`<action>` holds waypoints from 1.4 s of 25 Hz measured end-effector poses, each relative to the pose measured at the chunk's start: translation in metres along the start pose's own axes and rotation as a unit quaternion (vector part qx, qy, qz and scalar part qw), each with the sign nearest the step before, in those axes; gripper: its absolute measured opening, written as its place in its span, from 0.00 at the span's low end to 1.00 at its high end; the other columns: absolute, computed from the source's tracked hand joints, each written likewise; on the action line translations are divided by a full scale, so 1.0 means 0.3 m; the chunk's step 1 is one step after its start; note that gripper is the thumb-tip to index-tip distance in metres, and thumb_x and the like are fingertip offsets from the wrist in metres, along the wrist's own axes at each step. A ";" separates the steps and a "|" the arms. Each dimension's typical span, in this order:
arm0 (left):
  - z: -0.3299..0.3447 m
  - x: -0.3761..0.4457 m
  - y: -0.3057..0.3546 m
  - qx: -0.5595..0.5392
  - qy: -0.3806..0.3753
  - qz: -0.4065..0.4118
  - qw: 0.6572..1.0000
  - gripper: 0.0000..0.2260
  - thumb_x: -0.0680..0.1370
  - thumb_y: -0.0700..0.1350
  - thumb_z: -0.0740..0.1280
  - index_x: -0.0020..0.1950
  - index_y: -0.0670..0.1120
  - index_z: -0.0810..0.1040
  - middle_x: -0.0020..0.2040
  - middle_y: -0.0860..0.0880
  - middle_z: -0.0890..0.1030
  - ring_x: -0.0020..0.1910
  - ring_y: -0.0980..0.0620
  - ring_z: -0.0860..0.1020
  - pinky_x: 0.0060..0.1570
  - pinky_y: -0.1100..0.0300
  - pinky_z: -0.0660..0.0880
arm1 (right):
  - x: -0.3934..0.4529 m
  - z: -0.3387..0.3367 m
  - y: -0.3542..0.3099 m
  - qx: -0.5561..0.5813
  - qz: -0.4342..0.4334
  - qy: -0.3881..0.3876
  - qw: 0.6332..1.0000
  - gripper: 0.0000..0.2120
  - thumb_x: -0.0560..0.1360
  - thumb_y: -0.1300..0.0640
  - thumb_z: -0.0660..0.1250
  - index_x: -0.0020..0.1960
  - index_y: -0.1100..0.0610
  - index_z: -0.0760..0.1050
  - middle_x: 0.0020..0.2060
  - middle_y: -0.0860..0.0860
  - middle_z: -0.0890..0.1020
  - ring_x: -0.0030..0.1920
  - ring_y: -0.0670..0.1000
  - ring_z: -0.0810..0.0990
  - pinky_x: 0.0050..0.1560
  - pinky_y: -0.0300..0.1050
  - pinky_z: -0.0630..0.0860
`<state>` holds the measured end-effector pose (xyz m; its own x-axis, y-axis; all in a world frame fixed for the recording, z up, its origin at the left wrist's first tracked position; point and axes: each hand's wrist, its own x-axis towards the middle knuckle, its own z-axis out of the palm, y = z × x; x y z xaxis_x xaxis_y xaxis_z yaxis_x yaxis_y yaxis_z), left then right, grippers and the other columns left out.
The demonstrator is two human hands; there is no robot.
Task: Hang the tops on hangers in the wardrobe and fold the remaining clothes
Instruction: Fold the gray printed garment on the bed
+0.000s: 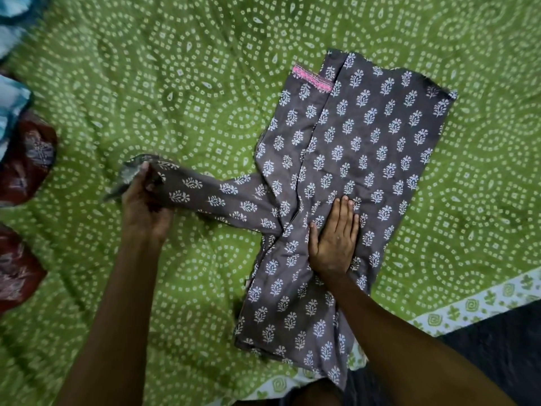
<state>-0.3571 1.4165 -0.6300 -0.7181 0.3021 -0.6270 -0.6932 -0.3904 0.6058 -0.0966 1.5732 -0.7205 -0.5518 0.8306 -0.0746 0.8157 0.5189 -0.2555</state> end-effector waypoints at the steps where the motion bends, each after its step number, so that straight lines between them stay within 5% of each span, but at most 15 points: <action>1: -0.019 -0.010 0.030 0.035 0.018 0.009 0.999 0.20 0.50 0.47 0.82 0.40 0.45 0.84 0.38 0.52 0.84 0.38 0.57 0.82 0.43 0.64 0.78 | -0.001 0.001 0.000 -0.001 -0.002 -0.001 1.000 0.33 0.79 0.43 0.42 0.73 0.66 0.57 0.72 0.61 0.62 0.74 0.56 0.56 0.74 0.51 0.49; 4: -0.115 -0.020 0.092 0.112 0.054 0.050 0.991 0.15 0.66 0.38 0.74 0.49 0.49 0.75 0.41 0.53 0.82 0.36 0.61 0.80 0.40 0.68 0.76 | -0.006 0.003 -0.003 0.005 -0.016 -0.006 1.000 0.33 0.78 0.42 0.45 0.73 0.66 0.58 0.72 0.61 0.62 0.73 0.56 0.57 0.74 0.49 0.46; 7: -0.190 -0.061 0.102 0.151 0.100 0.037 0.983 0.16 0.69 0.37 0.70 0.51 0.48 0.68 0.39 0.53 0.78 0.27 0.64 0.76 0.24 0.74 0.69 | 0.051 -0.056 -0.048 0.121 0.100 0.044 0.987 0.32 0.71 0.42 0.54 0.65 0.64 0.70 0.65 0.61 0.72 0.67 0.59 0.67 0.68 0.50 0.56; 9: -0.247 -0.095 0.085 0.156 0.139 0.029 0.978 0.11 0.75 0.34 0.64 0.49 0.49 0.68 0.36 0.55 0.76 0.23 0.64 0.72 0.16 0.74 0.60 | 0.147 -0.145 -0.173 0.233 0.138 0.121 0.955 0.22 0.70 0.49 0.59 0.56 0.63 0.75 0.55 0.59 0.77 0.57 0.58 0.74 0.59 0.48 0.63; 10: -0.274 -0.109 0.073 0.151 0.153 0.029 0.976 0.11 0.76 0.33 0.62 0.48 0.49 0.68 0.36 0.55 0.75 0.24 0.64 0.72 0.16 0.73 0.60 | 0.197 -0.180 -0.254 0.263 0.082 0.120 0.954 0.16 0.71 0.55 0.62 0.54 0.63 0.75 0.52 0.59 0.78 0.53 0.54 0.75 0.56 0.45 0.65; 12: -0.317 -0.127 0.052 0.123 0.183 0.063 0.973 0.15 0.75 0.29 0.62 0.49 0.49 0.67 0.40 0.53 0.75 0.31 0.63 0.74 0.23 0.74 0.67 | 0.268 -0.215 -0.440 0.286 -0.077 -0.039 0.954 0.11 0.74 0.63 0.63 0.56 0.62 0.75 0.52 0.57 0.78 0.50 0.51 0.75 0.53 0.39 0.71; 14: -0.341 -0.146 0.039 0.100 0.234 0.115 0.960 0.18 0.73 0.26 0.63 0.48 0.48 0.67 0.42 0.51 0.74 0.38 0.58 0.76 0.35 0.70 0.75 | 0.296 -0.192 -0.605 0.176 -0.206 -0.239 0.932 0.14 0.75 0.60 0.66 0.60 0.60 0.72 0.56 0.56 0.76 0.54 0.53 0.74 0.54 0.42 0.71; 18: -0.412 -0.177 0.030 0.152 0.337 0.115 0.922 0.18 0.68 0.26 0.68 0.42 0.49 0.70 0.40 0.50 0.74 0.40 0.51 0.74 0.40 0.64 0.74 | 0.277 -0.149 -0.765 -0.076 -0.318 -0.363 0.873 0.20 0.71 0.44 0.69 0.53 0.58 0.74 0.50 0.55 0.79 0.51 0.56 0.77 0.45 0.44 0.68; 21: -0.437 -0.205 0.054 0.296 0.234 0.029 0.926 0.18 0.69 0.25 0.66 0.40 0.50 0.71 0.38 0.50 0.75 0.37 0.52 0.73 0.29 0.71 0.70 | 0.252 -0.138 -0.778 -0.098 -0.353 -0.426 0.827 0.12 0.73 0.48 0.68 0.40 0.58 0.75 0.38 0.54 0.77 0.43 0.53 0.76 0.42 0.43 0.67; 23: -0.441 -0.216 0.077 0.368 0.106 0.015 0.923 0.19 0.70 0.24 0.62 0.42 0.49 0.76 0.42 0.51 0.78 0.41 0.54 0.75 0.34 0.71 0.72 | 0.268 -0.133 -0.765 0.101 -0.246 -0.506 0.820 0.08 0.75 0.57 0.66 0.40 0.61 0.75 0.35 0.56 0.77 0.37 0.50 0.73 0.40 0.43 0.68; 25: -0.429 -0.211 0.110 0.395 0.042 0.043 0.917 0.20 0.71 0.25 0.62 0.50 0.47 0.80 0.51 0.51 0.80 0.48 0.57 0.76 0.43 0.72 0.74 | 0.299 -0.127 -0.761 0.221 -0.196 -0.444 0.846 0.08 0.77 0.58 0.64 0.40 0.58 0.75 0.31 0.52 0.75 0.33 0.49 0.71 0.36 0.43 0.68; 29: -0.395 -0.097 0.167 0.488 0.014 0.194 0.851 0.24 0.73 0.26 0.64 0.66 0.43 0.71 0.59 0.46 0.74 0.54 0.66 0.73 0.52 0.77 0.68 | 0.301 -0.096 -0.769 0.151 -0.254 -0.198 0.935 0.11 0.79 0.53 0.60 0.43 0.58 0.75 0.34 0.57 0.78 0.37 0.55 0.75 0.36 0.45 0.62; 33: -0.434 0.030 0.191 0.598 0.068 0.204 0.772 0.20 0.69 0.31 0.67 0.61 0.36 0.76 0.52 0.47 0.71 0.51 0.46 0.75 0.51 0.69 0.71 | 0.309 -0.101 -0.702 0.149 -0.111 -0.068 0.980 0.15 0.77 0.51 0.63 0.59 0.60 0.73 0.57 0.57 0.76 0.58 0.55 0.71 0.52 0.40 0.65; 35: -0.399 0.026 0.187 0.655 0.146 0.278 0.687 0.16 0.68 0.37 0.66 0.55 0.35 0.78 0.53 0.41 0.72 0.53 0.40 0.75 0.55 0.54 0.73 | 0.331 -0.133 -0.611 0.047 0.014 -0.050 0.998 0.26 0.74 0.49 0.67 0.66 0.62 0.66 0.65 0.59 0.69 0.64 0.56 0.67 0.60 0.43 0.65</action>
<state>-0.3943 1.2929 -0.6595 -0.9840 0.1614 -0.0760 0.0855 0.8005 0.5932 -0.2941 1.5686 -0.6426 -0.5476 0.8176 -0.1780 0.8138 0.4708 -0.3408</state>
